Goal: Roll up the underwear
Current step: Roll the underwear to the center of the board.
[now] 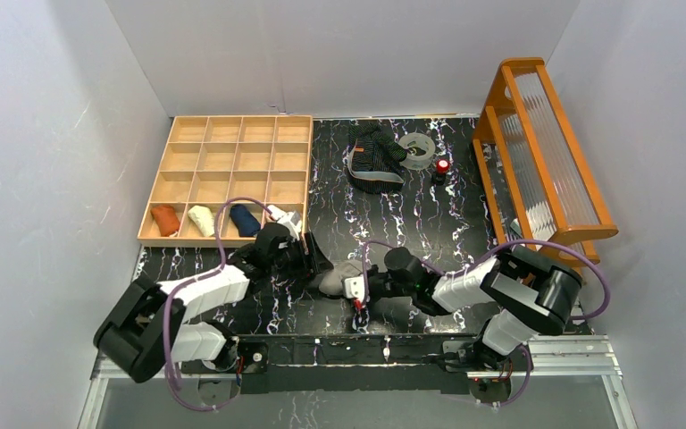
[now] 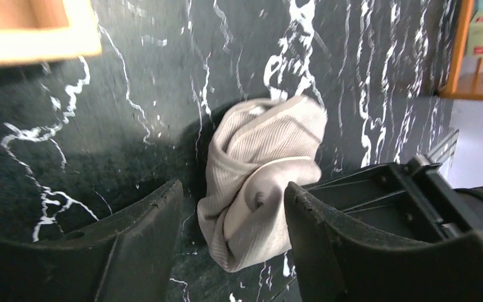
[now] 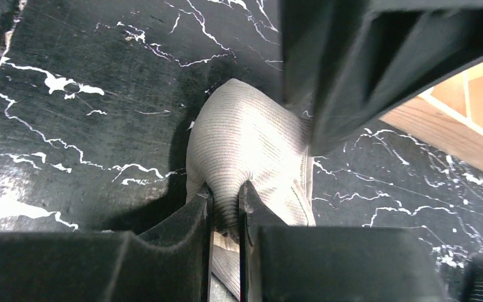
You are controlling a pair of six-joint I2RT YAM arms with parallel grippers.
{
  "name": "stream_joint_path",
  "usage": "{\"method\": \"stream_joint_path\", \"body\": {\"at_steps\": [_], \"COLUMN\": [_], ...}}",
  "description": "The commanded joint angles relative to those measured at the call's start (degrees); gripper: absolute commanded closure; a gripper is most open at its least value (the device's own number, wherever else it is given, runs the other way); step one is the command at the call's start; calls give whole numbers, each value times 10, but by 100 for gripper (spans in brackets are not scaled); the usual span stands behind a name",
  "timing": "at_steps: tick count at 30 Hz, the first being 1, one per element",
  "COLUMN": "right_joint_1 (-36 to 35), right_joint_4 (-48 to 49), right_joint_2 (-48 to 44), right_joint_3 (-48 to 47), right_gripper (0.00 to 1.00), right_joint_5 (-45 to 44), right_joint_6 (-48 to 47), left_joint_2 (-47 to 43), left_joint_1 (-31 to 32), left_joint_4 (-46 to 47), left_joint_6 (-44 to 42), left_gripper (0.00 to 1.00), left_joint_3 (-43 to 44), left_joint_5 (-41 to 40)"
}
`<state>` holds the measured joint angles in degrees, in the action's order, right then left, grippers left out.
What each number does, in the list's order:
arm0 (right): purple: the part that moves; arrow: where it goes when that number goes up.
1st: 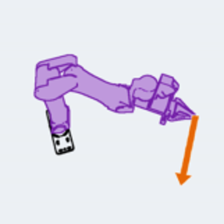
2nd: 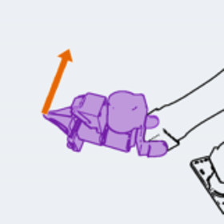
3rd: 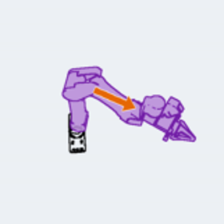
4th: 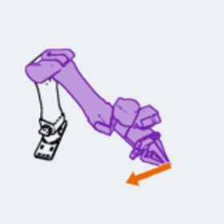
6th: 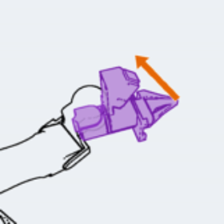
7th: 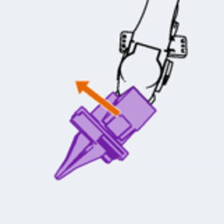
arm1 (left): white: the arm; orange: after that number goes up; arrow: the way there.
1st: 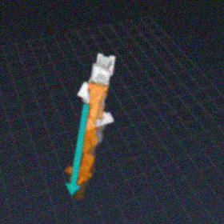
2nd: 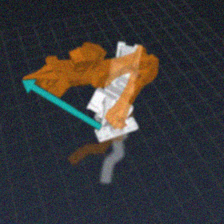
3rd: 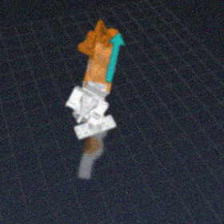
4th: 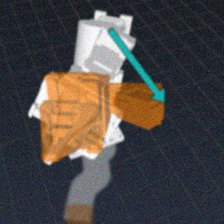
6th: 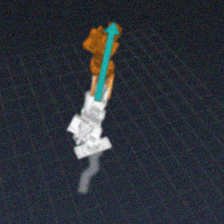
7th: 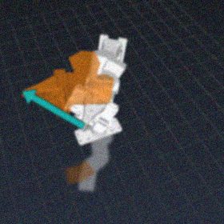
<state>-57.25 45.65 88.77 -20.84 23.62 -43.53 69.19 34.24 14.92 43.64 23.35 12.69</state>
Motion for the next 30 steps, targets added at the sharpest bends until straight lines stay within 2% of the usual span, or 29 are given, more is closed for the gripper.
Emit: {"method": "stream_joint_path", "body": {"at_steps": [1, 7, 10, 12, 13, 18, 24, 27, 29, 30], "right_joint_1": [-35, -91, -109, -114, -115, -117, -117, -117, -117, -117], "right_joint_4": [20, 94, 126, 133, 138, 150, 159, 144, 144, 144], "right_joint_2": [36, 60, 65, 58, 55, 36, 32, 31, 23, 20], "right_joint_3": [40, 52, 62, 67, 72, 88, 87, 86, 94, 98], "right_gripper": [99, 98, 80, 55, 48, 29, 31, 40, 52, 54], "right_joint_5": [-98, -210, -255, -268, -269, -273, -302, -287, -290, -294], "right_joint_6": [-40, -34, -5, 18, 28, 48, 77, 118, 150, 164], "left_joint_2": [42, 66, 95, 117, 123, 147, 162, 161, 155, 150], "left_joint_1": [1, 4, 4, 6, 6, 14, 37, 39, 39, 39], "left_joint_4": [73, 81, 49, 41, 43, 52, 6, -1, -15, -15], "left_joint_6": [34, 28, 3, -10, -12, -22, -68, -71, -73, -71], "left_gripper": [46, 50, 57, 63, 67, 78, 85, 86, 87, 87], "left_joint_3": [-17, -22, 6, 17, 18, 35, 76, 80, 80, 77], "left_joint_5": [95, 117, 119, 126, 127, 138, 154, 157, 145, 140]}}
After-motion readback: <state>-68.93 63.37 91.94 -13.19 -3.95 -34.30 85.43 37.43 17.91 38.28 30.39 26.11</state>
